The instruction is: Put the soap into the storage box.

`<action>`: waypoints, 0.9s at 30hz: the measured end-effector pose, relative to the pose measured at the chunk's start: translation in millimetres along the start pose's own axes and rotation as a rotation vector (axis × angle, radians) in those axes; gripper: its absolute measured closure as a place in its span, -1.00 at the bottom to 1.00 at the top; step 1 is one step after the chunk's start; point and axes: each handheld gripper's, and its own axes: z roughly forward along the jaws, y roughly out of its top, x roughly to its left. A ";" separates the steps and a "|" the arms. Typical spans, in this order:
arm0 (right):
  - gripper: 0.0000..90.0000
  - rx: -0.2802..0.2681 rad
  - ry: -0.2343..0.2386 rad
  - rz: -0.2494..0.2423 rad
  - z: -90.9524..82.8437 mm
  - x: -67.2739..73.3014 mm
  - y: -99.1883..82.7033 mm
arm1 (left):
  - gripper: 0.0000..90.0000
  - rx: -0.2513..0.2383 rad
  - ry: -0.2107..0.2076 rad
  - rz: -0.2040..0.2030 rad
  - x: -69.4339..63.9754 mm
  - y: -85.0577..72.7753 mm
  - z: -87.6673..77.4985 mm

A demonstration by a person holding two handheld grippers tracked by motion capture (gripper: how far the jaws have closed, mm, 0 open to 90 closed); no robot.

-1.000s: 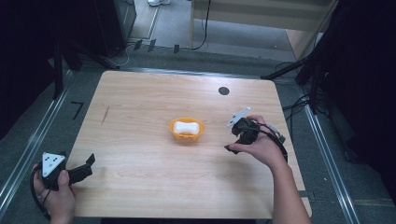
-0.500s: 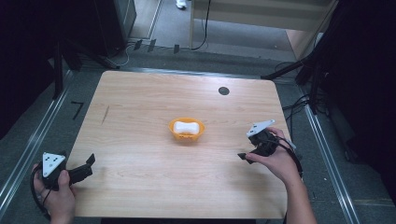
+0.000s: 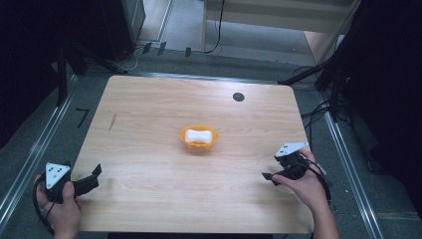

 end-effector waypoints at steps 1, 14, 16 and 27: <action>-0.60 -0.010 0.005 0.014 -1.0 0.6 -3.8 | -0.95 -0.001 0.000 0.001 0.0 0.0 0.0; -0.75 -0.145 -0.038 0.115 -13.8 5.0 -57.7 | -0.95 -0.001 0.006 0.013 -1.7 0.0 -0.1; -0.79 -0.166 -0.037 0.137 -17.0 4.9 -66.8 | -0.95 -0.004 0.003 0.010 -1.4 -0.1 -0.6; -0.95 -0.270 -0.073 0.249 -39.4 0.7 -113.8 | -0.95 -0.013 0.007 0.022 -2.5 -0.7 -1.3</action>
